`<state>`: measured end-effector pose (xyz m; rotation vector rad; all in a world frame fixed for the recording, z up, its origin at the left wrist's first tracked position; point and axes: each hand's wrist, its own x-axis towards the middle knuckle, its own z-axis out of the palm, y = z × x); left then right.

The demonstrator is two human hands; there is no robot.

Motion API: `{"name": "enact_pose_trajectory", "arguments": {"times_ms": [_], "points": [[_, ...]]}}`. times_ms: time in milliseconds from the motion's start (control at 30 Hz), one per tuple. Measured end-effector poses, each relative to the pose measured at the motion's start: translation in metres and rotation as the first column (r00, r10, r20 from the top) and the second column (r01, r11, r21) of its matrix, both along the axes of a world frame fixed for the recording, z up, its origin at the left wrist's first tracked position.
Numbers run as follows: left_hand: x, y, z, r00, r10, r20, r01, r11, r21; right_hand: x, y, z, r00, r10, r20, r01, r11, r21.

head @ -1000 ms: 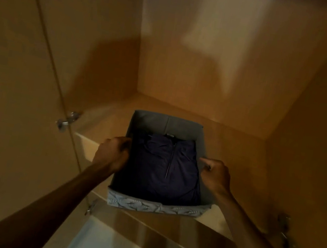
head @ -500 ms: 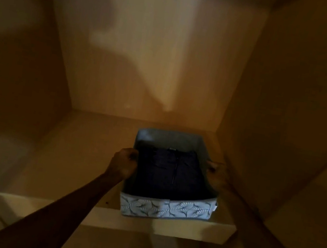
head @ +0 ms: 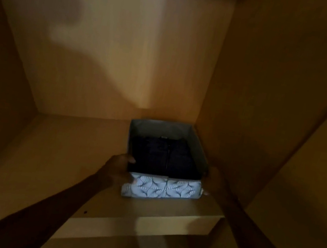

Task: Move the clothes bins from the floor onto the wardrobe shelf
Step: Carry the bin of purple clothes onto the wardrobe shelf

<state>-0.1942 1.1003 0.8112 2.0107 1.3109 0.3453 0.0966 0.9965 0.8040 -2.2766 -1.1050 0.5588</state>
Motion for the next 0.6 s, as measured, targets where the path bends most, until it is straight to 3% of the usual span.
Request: {"name": "enact_pose_trajectory", "arguments": {"times_ms": [67, 133, 233, 300, 600], "points": [[0.007, -0.007, -0.012, 0.999, 0.005, 0.054, -0.017, 0.975, 0.223, 0.002, 0.002, -0.003, 0.990, 0.057, 0.132, -0.072, 0.991, 0.113], [0.015, -0.015, -0.023, 0.994, -0.106, 0.030, 0.093, 0.954, 0.286, -0.001, 0.001, -0.002, 0.968, 0.177, 0.180, -0.187, 0.981, 0.043], [0.027, -0.023, -0.036, 0.948, -0.190, -0.257, 0.263, 0.919, 0.292, -0.006, -0.003, -0.008, 0.906, 0.312, 0.287, -0.275, 0.947, -0.164], [0.032, -0.030, -0.042, 0.919, -0.164, -0.359, 0.289, 0.900, 0.327, -0.012, -0.008, -0.011, 0.896, 0.342, 0.285, -0.287, 0.933, -0.217], [0.049, -0.003, -0.035, 0.875, -0.252, -0.415, 0.376, 0.892, 0.251, -0.002, 0.012, -0.014, 0.902, 0.347, 0.256, -0.309, 0.935, -0.175]]}}
